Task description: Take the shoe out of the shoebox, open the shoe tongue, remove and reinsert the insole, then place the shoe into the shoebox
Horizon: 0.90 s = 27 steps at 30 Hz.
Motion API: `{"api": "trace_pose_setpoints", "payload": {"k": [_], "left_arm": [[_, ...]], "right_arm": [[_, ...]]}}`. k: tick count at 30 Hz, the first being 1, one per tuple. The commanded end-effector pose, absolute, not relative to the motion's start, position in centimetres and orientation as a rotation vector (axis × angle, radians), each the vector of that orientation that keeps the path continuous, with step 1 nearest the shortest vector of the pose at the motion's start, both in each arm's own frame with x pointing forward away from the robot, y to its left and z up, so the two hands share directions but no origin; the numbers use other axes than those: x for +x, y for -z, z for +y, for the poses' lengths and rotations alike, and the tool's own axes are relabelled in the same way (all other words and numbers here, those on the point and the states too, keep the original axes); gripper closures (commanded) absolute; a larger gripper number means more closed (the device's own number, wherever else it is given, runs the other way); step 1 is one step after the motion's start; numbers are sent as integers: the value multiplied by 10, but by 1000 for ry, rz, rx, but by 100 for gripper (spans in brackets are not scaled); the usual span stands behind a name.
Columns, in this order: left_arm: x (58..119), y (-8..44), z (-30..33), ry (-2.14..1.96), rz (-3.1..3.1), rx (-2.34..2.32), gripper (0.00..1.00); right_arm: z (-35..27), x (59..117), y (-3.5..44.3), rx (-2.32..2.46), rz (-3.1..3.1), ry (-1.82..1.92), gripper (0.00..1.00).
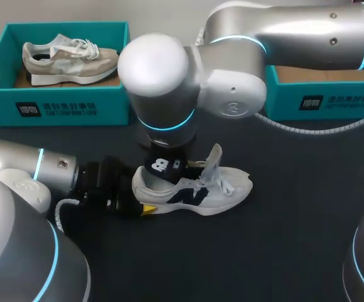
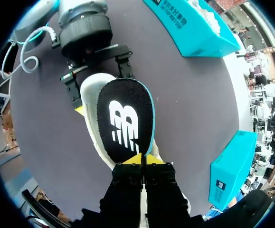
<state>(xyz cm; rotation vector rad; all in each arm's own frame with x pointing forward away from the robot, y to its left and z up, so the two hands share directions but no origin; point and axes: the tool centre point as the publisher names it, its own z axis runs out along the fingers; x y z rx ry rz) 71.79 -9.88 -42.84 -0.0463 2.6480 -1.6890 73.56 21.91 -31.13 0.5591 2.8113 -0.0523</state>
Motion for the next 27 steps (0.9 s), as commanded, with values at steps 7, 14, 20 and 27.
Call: {"api": "trace_pose_setpoints", "payload": {"k": [7,14,20,27], "left_arm": [[717,436,-104,1684,2649,-49,100],[717,436,-104,1684,2649,-49,100],[717,436,-104,1684,2649,-49,100],[717,436,-104,1684,2649,-49,100]], "right_arm": [[246,737,299,461,2844,-112,100],[261,737,299,415,2896,-164,100],[258,739,298,447,2974,-212,37],[258,742,287,446,3180,-366,0]]}}
